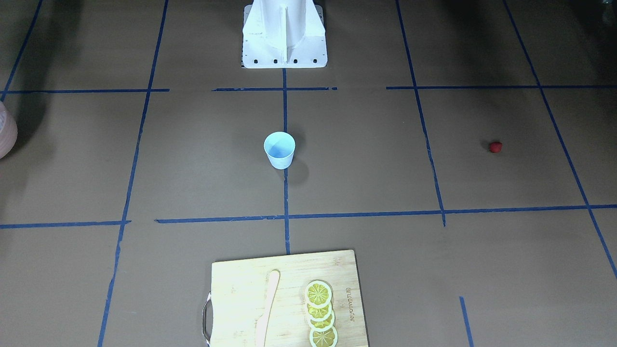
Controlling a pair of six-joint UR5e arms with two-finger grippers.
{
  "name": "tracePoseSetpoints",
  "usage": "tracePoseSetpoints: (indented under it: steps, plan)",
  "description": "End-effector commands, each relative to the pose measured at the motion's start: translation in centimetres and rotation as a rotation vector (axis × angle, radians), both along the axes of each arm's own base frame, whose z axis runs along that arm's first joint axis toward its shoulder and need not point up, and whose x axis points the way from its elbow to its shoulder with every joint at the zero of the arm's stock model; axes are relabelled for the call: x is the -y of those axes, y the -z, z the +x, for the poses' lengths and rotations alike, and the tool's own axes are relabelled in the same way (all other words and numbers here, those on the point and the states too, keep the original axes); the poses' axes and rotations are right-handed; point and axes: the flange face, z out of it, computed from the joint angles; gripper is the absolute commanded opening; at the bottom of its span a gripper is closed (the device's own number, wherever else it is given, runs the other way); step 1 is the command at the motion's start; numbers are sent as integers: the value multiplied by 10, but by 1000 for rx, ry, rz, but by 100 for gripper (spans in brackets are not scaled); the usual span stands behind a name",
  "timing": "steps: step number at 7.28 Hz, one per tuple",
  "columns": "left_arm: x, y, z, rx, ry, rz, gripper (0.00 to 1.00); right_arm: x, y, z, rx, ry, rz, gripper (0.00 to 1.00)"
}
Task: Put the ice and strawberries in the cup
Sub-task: 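Grasp an ice cube from the pink bowl with the right gripper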
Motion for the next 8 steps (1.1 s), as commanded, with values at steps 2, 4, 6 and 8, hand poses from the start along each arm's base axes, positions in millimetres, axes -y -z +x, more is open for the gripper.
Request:
tracePoseSetpoints:
  steps: [2,4,6,8]
  plan:
    - [0,1,0,0,0,2,100,-6,-7,1,-13,29,15,80]
    - [0,0,0,0,0,0,100,-8,-12,-2,-15,41,9,76]
    - [1,2,0,0,0,3,100,-9,-18,-7,-19,53,-1,74]
    - [1,2,0,0,0,5,100,-9,-23,-7,-37,54,-4,72]
